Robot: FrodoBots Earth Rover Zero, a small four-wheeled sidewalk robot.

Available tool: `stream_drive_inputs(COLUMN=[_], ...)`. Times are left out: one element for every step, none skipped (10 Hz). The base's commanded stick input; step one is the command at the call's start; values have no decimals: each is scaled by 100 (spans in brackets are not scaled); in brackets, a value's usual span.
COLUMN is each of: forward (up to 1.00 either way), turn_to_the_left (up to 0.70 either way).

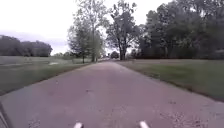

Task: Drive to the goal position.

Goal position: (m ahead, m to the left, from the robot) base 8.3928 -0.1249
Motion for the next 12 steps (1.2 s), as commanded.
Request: stream_drive_inputs(forward=[70, 70, 70, 70, 70, 70, 70, 70, 70, 70, 70, 70], turn_to_the_left=[0, 0, 0, 0, 0, 0, 0, 0, 0, 0, 0, 0])
